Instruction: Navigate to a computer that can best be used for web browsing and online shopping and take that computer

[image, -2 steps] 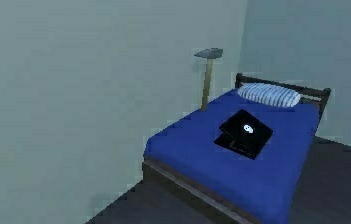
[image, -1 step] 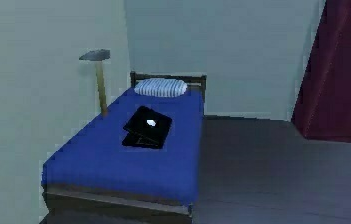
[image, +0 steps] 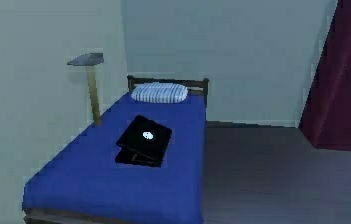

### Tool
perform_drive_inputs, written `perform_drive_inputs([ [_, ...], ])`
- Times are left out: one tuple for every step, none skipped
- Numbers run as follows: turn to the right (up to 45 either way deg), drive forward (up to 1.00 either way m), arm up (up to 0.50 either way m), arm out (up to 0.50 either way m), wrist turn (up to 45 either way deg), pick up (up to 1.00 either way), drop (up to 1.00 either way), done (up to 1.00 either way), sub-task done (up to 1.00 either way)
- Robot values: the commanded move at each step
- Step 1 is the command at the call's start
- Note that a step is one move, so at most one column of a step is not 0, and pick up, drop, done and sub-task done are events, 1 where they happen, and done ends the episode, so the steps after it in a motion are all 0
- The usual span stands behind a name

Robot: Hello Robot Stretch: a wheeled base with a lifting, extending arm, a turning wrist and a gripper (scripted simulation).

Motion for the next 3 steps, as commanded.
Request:
perform_drive_inputs([
  [18.0, 0.00, 0.00, 0.00, 0.0, 0.00, 0.00, 0.00, 0.00],
  [0.0, 0.20, 0.00, 0.00, 0.0, 0.00, 0.00, 0.00, 0.00],
  [-45.0, 0.00, 0.00, 0.00, 0.0, 0.00, 0.00, 0.00, 0.00],
])
